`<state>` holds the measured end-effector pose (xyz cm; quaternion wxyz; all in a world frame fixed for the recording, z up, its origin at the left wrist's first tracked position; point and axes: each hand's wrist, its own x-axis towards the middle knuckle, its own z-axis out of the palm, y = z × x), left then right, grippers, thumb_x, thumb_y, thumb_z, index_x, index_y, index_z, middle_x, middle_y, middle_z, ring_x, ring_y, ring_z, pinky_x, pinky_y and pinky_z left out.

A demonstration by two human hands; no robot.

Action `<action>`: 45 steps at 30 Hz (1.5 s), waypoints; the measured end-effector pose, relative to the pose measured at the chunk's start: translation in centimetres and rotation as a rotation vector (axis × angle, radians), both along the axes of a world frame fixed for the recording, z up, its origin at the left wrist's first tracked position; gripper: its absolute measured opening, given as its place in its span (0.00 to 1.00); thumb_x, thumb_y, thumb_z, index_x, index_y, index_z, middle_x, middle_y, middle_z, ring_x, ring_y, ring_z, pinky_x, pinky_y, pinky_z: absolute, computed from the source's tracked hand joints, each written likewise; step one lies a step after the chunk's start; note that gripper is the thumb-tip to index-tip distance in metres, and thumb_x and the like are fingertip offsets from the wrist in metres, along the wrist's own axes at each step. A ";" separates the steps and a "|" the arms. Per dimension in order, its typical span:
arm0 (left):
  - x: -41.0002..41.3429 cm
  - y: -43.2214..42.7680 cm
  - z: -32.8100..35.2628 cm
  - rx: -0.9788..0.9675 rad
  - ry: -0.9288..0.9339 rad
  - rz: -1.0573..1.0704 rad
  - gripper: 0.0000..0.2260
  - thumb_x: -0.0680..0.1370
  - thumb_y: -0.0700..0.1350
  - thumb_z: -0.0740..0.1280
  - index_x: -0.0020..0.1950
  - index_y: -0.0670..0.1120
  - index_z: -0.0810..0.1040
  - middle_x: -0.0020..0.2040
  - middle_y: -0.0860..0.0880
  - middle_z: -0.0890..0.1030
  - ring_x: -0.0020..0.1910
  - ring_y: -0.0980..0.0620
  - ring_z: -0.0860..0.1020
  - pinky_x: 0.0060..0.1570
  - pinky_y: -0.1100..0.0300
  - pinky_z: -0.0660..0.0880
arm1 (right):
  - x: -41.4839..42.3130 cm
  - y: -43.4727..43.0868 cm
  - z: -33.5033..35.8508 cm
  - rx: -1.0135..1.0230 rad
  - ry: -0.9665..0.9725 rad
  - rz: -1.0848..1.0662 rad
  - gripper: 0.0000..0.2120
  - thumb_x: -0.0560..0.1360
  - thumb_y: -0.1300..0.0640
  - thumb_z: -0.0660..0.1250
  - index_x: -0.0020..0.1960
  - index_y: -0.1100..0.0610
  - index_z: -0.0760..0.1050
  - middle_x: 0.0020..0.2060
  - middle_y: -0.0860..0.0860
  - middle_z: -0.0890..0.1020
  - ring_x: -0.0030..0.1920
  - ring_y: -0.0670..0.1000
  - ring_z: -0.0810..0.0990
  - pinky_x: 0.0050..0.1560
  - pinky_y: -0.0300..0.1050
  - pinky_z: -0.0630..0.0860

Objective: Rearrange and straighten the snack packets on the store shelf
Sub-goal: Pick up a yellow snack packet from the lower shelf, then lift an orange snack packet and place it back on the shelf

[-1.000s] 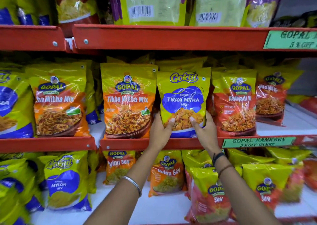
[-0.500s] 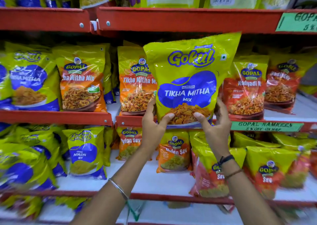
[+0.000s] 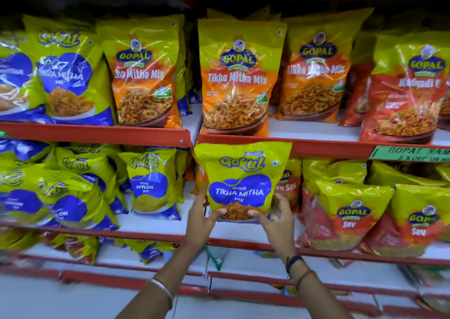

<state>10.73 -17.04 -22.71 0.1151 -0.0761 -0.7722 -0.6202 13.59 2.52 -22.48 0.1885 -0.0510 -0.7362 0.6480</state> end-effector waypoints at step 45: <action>-17.5 -21.6 18.4 -0.121 -0.002 -0.017 0.28 0.76 0.57 0.66 0.71 0.47 0.63 0.63 0.50 0.74 0.63 0.50 0.73 0.60 0.55 0.70 | -17.3 -22.3 19.2 0.312 0.111 0.143 0.31 0.74 0.49 0.69 0.72 0.59 0.64 0.59 0.50 0.74 0.61 0.46 0.72 0.54 0.36 0.65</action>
